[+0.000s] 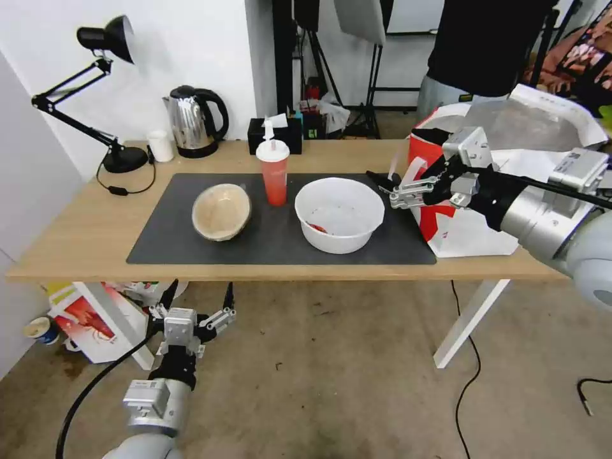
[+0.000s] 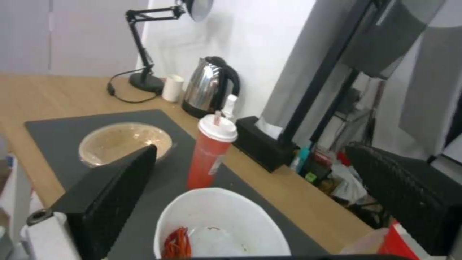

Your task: Pick up the trash from the table and place it into the takeout bag.

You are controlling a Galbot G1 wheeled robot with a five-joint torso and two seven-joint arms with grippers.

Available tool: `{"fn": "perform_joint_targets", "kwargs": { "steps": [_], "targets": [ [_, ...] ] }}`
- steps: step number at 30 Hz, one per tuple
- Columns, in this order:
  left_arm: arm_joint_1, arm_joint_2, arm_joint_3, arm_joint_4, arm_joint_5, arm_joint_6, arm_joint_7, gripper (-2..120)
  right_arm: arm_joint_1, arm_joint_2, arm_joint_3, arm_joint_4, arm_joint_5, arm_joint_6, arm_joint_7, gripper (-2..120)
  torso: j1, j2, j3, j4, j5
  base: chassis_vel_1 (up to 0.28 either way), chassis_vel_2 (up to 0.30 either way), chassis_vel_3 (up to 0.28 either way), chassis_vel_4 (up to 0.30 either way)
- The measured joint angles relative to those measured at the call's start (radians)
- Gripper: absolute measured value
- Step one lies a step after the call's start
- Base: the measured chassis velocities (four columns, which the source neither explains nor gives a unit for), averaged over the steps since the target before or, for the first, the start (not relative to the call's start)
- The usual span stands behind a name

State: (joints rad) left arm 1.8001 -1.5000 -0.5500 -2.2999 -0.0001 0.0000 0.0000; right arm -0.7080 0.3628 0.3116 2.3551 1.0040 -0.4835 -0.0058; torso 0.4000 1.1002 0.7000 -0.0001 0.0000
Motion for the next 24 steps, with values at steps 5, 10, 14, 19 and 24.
{"fn": "perform_joint_targets", "kwargs": {
  "steps": [5,10,14,19,24],
  "targets": [
    [0.0,0.0,0.0,0.0,0.0,0.0,0.0,100,0.132,-0.005,-0.104,-0.032,0.016,-0.007,-0.064,100,0.0,0.0,0.0,0.0002,0.0,0.0,0.0,0.0,0.0],
    [0.0,0.0,0.0,0.0,0.0,0.0,0.0,100,0.262,-0.01,-0.208,-0.064,0.032,-0.015,-0.126,100,0.0,0.0,0.0,0.0001,0.0,0.0,0.0,0.0,0.0],
    [0.0,0.0,0.0,0.0,0.0,0.0,0.0,100,0.366,-0.015,-0.29,-0.09,0.045,-0.02,-0.175,100,0.0,0.0,0.0,0.0001,0.0,0.0,0.0,0.0,0.0],
    [0.0,0.0,0.0,0.0,0.0,0.0,0.0,100,0.493,-0.021,-0.389,-0.121,0.061,-0.028,-0.234,100,0.0,0.0,0.0,0.0002,-0.0003,0.0,0.0,0.0,0.0],
    [0.0,0.0,0.0,0.0,0.0,0.0,0.0,100,0.511,-0.022,-0.404,-0.125,0.063,-0.029,-0.244,100,0.0,0.0,0.0,0.0,0.0001,0.0,0.0,0.0,0.0]
  ]
}}
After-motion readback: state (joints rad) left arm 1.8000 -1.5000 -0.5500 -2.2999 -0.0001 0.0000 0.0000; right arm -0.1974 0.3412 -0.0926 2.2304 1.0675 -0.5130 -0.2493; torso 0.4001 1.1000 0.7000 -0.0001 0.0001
